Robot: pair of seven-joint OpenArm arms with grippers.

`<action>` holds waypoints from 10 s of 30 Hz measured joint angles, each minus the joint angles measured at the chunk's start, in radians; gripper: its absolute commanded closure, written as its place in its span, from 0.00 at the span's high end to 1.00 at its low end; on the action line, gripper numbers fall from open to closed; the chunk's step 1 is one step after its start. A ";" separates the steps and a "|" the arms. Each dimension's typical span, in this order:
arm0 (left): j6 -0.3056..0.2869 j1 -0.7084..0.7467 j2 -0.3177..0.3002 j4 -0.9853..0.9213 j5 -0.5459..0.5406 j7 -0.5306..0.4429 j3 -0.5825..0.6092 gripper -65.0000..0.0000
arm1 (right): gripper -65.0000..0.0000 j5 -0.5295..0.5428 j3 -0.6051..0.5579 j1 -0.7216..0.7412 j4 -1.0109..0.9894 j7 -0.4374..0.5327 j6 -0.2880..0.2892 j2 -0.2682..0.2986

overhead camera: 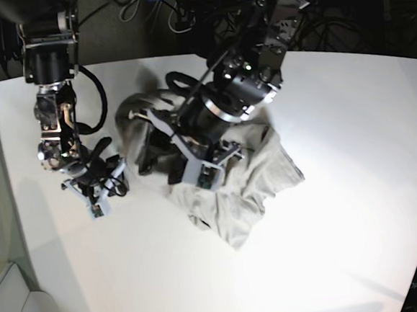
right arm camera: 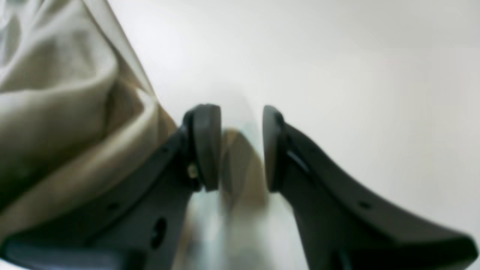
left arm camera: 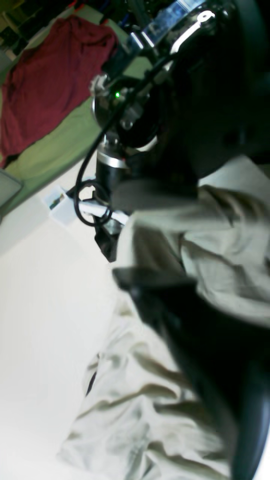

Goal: Layout the t-shirt on the table in an organized manner, then fold the t-shirt properly
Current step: 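Lift and drag the t-shirt with the left gripper toward the right gripper, then pull the grasped fabric outward with the right gripper, spreading the shirt, then grasp another edge of the shirt with the left gripper, then lift the shirt with both grippers and stretch it between them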

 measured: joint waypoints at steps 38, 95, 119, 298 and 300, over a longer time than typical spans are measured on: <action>-0.003 0.256 -0.310 0.005 -0.284 -0.007 -0.295 0.97 | 0.53 0.002 -0.002 -0.281 0.860 -0.307 0.007 0.008; -0.007 0.306 -0.346 0.008 -0.209 -0.007 -0.354 0.97 | 0.00 0.000 -0.129 -0.250 0.548 -0.313 0.111 -0.031; -0.007 0.279 -0.276 0.011 -0.211 -0.007 -0.425 0.97 | 0.00 0.000 0.186 -0.003 0.780 -0.446 0.115 -0.009; 0.049 0.248 -0.368 -0.092 -0.225 0.076 -0.436 0.41 | 0.63 0.100 0.002 -0.362 0.639 -0.493 0.159 -0.098; 0.049 0.248 -0.369 -0.092 -0.225 0.076 -0.436 0.41 | 0.63 0.098 0.005 -0.344 0.590 -0.491 0.160 -0.097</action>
